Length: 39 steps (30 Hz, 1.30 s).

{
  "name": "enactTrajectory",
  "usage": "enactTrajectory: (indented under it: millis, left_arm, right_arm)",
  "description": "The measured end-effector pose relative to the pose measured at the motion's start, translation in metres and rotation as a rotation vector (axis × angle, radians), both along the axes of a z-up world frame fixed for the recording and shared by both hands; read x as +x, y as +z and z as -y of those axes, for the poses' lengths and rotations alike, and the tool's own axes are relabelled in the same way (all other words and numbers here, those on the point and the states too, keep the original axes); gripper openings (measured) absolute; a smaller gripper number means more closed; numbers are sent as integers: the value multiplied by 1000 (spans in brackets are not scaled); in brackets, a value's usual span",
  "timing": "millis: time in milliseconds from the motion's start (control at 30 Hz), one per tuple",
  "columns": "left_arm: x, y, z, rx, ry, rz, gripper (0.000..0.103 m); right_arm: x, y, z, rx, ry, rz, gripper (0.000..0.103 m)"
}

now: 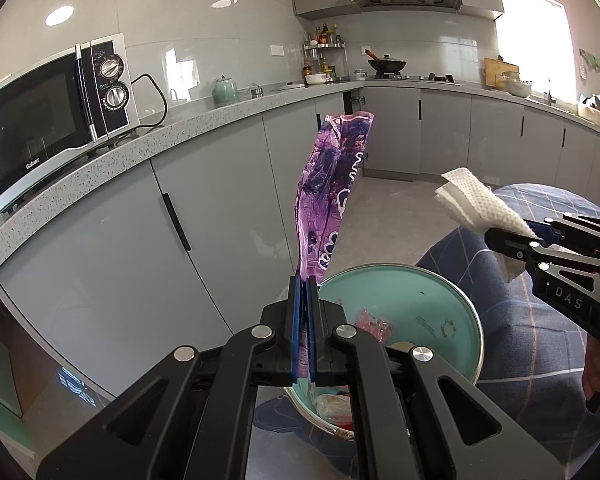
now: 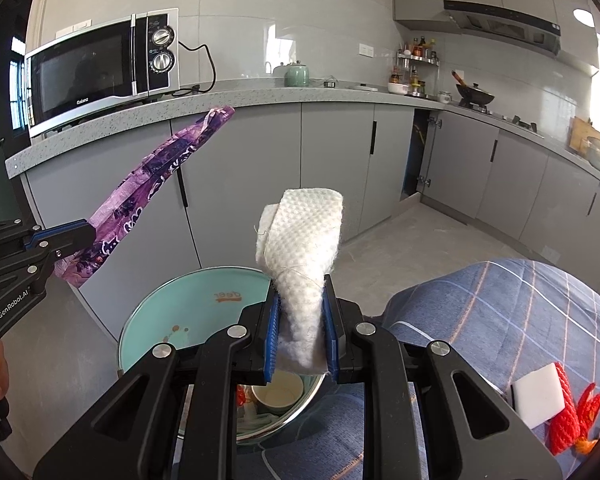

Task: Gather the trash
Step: 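Carry the purple wrapper and white mesh cloth with both tools over the bin, then open both tools to drop the purple wrapper and white cloth into the bin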

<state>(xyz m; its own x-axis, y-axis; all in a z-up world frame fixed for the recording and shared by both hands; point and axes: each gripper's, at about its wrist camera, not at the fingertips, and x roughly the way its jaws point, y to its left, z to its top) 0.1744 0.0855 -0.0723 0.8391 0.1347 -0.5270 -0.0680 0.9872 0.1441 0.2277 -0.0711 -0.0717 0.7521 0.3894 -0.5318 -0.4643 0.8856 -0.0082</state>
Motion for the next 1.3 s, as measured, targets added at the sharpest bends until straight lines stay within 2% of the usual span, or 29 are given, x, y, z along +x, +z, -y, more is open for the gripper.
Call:
enactTrajectory:
  millis: [367, 500, 700, 900, 967, 1300]
  left_arm:
    - [3, -3, 0, -6, -14, -14, 4]
    - [5, -4, -1, -3, -18, -16, 7]
    - [5, -8, 2, 1, -32, -29, 10]
    - [4, -9, 1, -1, -24, -28, 25]
    - [3, -8, 1, 2, -15, -21, 39]
    - [4, -9, -3, -3, -2, -18, 50]
  right_arm:
    - [0, -6, -8, -26, 25, -3, 22]
    - [0, -10, -10, -33, 25, 2, 38]
    - [2, -15, -5, -28, 16, -13, 43]
    - [1, -17, -5, -31, 14, -19, 44]
    - [0, -17, -5, -29, 16, -18, 44]
    - [-3, -16, -5, -27, 13, -11, 49]
